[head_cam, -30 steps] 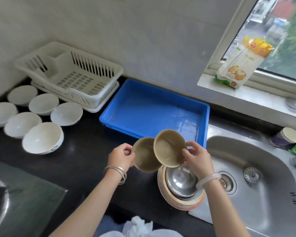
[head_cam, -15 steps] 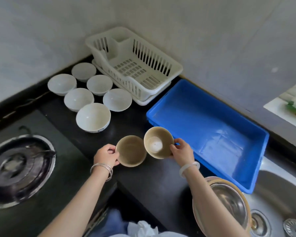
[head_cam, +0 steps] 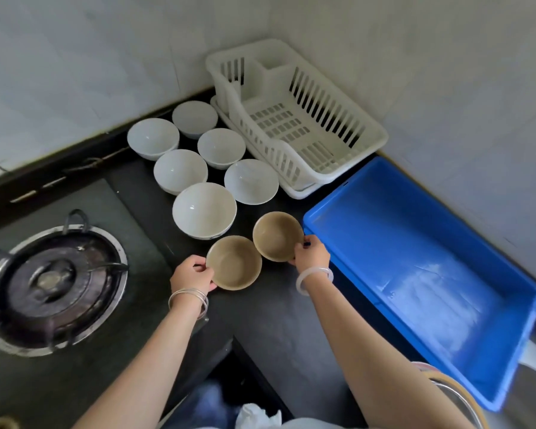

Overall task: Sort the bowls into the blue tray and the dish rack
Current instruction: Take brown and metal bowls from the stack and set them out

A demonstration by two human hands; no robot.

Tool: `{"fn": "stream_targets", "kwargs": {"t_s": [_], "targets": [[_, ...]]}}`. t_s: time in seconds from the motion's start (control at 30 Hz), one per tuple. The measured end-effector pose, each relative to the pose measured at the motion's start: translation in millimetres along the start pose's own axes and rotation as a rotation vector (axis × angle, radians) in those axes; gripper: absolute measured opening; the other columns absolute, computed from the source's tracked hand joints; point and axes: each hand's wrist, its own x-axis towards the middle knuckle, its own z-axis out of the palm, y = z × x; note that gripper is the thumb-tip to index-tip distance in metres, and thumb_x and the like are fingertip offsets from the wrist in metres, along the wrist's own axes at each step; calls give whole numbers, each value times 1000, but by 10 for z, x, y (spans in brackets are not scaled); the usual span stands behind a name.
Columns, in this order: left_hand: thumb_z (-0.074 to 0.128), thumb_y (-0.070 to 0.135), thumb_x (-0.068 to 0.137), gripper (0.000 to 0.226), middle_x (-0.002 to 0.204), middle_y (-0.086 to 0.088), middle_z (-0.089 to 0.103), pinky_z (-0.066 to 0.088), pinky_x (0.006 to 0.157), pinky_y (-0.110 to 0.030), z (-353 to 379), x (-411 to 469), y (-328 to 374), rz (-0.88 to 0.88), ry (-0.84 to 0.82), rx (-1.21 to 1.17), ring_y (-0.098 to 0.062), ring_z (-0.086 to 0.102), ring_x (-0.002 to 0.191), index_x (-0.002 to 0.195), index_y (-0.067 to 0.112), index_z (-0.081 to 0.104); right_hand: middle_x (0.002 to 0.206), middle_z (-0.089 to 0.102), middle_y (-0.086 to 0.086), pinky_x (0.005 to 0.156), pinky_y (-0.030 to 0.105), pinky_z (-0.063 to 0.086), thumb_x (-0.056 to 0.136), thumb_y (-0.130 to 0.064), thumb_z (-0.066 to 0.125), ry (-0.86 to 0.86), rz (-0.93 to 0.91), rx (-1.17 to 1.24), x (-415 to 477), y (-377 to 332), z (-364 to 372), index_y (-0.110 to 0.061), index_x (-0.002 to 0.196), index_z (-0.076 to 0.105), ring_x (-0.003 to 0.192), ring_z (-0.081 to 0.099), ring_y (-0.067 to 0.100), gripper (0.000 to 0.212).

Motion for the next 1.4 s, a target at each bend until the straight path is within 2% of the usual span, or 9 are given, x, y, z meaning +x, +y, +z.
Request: {"fn": "stream_targets", "kwargs": {"t_s": [0.2,0.3,0.4,0.57,0.7,0.9,1.07,1.2,1.4], "targets": [[61,-2,80,17,78,-3,61,57,68,-31,3,46,-5,0,46,2,-24,64,68,77,15,61,107,52,4,72,31,57,94,-11,45,-34,120,151,89,-82,117,-16,130,48,64,54,11,37],[61,0,80,16,77,-1,61,57,67,-31,9,47,-9,6,63,0,-20,63,65,77,16,61,126,53,9,72,30,57,94,-11,48,-82,160,243,94,-153,135,-16,133,46,89,61,22,40],[62,2,81,14,74,2,60,57,68,-32,9,53,-12,16,79,-3,-14,61,65,79,16,60,129,53,10,78,32,57,94,-12,49,-103,169,250,87,-184,152,-17,132,47,103,61,27,39],[59,5,82,10,80,-4,64,58,73,-35,25,22,-33,69,104,64,-14,62,62,85,13,63,121,57,10,81,34,57,94,-16,50,-144,183,288,73,-146,137,-16,133,47,94,63,23,39],[58,8,83,20,98,-10,71,54,86,-45,22,-34,-25,142,114,119,-30,66,88,101,10,65,123,57,8,76,32,55,95,-24,49,-225,204,362,-11,-125,95,-18,137,42,84,66,19,43],[52,11,89,34,121,-11,65,43,101,-38,-46,-179,50,238,82,249,-28,60,111,122,8,58,130,56,5,83,34,53,97,-24,46,-264,163,398,-229,-69,-104,-19,134,46,94,64,20,38],[51,9,88,34,120,-9,66,44,95,-33,-66,-431,146,429,72,350,-26,61,110,121,12,59,111,66,0,75,23,54,98,-26,42,-192,-62,349,-585,80,-545,-21,116,59,92,67,14,26],[51,11,90,29,116,-7,68,44,92,-26,181,-766,171,533,-94,425,-21,62,108,117,12,62,96,70,-6,77,26,54,96,-24,43,-68,-198,140,-863,453,-1047,-29,99,62,82,66,8,20],[55,11,89,30,116,0,66,44,84,-15,871,-1382,41,691,-408,525,-9,61,104,118,16,61,91,73,6,76,32,49,92,-18,51,300,-143,-229,-1213,1245,-1874,-21,100,64,87,67,28,16]]}}
